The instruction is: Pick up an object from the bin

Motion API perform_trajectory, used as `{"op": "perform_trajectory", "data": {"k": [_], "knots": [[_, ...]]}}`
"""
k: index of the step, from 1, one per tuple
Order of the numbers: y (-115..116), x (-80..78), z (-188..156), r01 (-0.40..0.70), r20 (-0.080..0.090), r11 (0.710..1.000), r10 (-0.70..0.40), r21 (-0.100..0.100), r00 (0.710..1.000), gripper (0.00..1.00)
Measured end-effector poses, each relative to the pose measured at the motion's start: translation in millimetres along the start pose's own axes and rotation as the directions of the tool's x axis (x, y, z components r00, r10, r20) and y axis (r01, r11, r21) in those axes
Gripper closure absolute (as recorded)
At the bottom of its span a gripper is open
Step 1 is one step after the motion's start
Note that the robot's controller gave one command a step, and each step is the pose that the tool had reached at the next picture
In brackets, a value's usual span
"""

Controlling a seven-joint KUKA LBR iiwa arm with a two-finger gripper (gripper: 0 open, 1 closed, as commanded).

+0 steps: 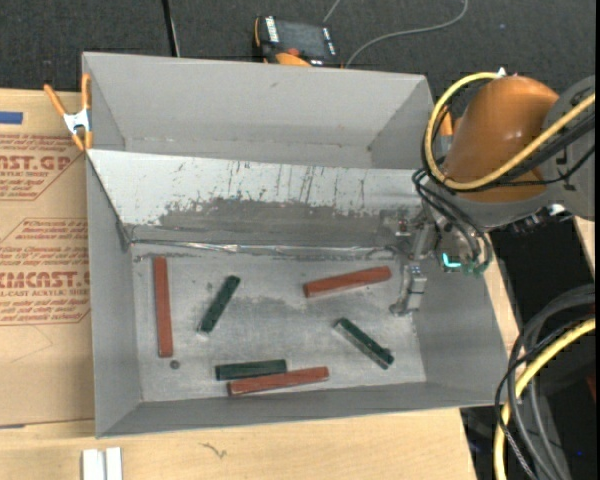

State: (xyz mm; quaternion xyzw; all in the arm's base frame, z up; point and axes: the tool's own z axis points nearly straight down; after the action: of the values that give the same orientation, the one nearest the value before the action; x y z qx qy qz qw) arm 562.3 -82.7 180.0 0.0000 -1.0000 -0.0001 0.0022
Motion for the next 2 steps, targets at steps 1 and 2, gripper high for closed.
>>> {"op": "perform_trajectory", "data": {"k": [1,2], "knots": [[13.3,-13.9,101.5,0.097,-0.001,0.995,-0.097,-0.001,0.995,0.00],[12.5,-15.9,96.6,0.096,0.005,0.995,-0.096,0.001,0.995,1.00]]}}
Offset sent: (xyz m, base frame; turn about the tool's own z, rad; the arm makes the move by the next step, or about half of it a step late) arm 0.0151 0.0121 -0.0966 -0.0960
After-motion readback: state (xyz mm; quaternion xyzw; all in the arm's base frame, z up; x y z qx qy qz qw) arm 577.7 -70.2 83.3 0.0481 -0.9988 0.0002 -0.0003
